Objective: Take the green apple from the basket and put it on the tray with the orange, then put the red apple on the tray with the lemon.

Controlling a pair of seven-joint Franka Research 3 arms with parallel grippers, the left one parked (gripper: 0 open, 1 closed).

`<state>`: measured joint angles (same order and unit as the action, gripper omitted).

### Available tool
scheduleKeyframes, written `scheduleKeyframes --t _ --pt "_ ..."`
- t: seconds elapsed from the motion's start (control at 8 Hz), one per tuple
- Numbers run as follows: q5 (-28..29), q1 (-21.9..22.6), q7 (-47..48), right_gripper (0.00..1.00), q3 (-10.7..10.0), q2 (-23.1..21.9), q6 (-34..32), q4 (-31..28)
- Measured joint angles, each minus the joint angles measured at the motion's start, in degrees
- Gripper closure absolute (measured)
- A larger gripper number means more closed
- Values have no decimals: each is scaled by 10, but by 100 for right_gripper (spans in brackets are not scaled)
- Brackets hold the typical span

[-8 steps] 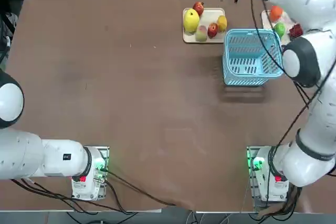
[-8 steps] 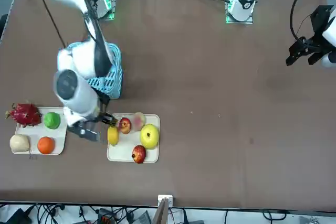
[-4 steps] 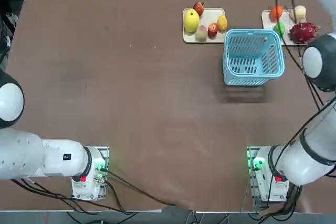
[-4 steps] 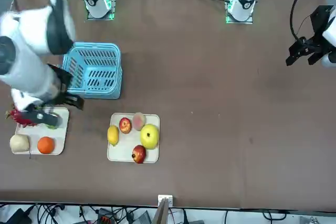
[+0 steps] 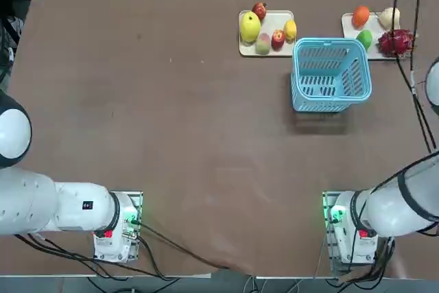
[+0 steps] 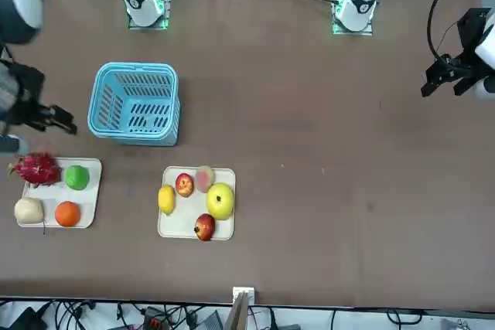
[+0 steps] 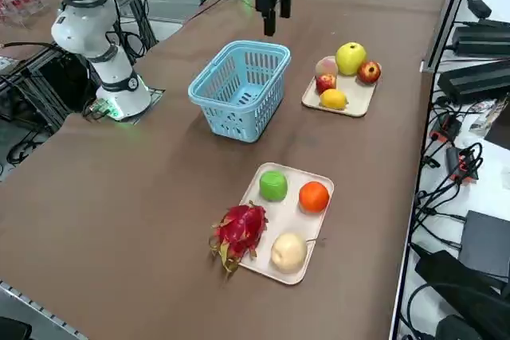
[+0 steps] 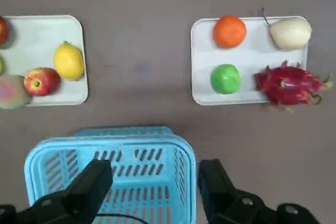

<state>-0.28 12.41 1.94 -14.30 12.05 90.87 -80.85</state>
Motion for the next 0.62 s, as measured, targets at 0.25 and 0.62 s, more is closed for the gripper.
scheduleKeyframes --t 0.25,0.62 --pt "0 -27 -4 0 12 -60 -8 -47" --pt "-1 -141 -9 0 123 -145 -24 -122"
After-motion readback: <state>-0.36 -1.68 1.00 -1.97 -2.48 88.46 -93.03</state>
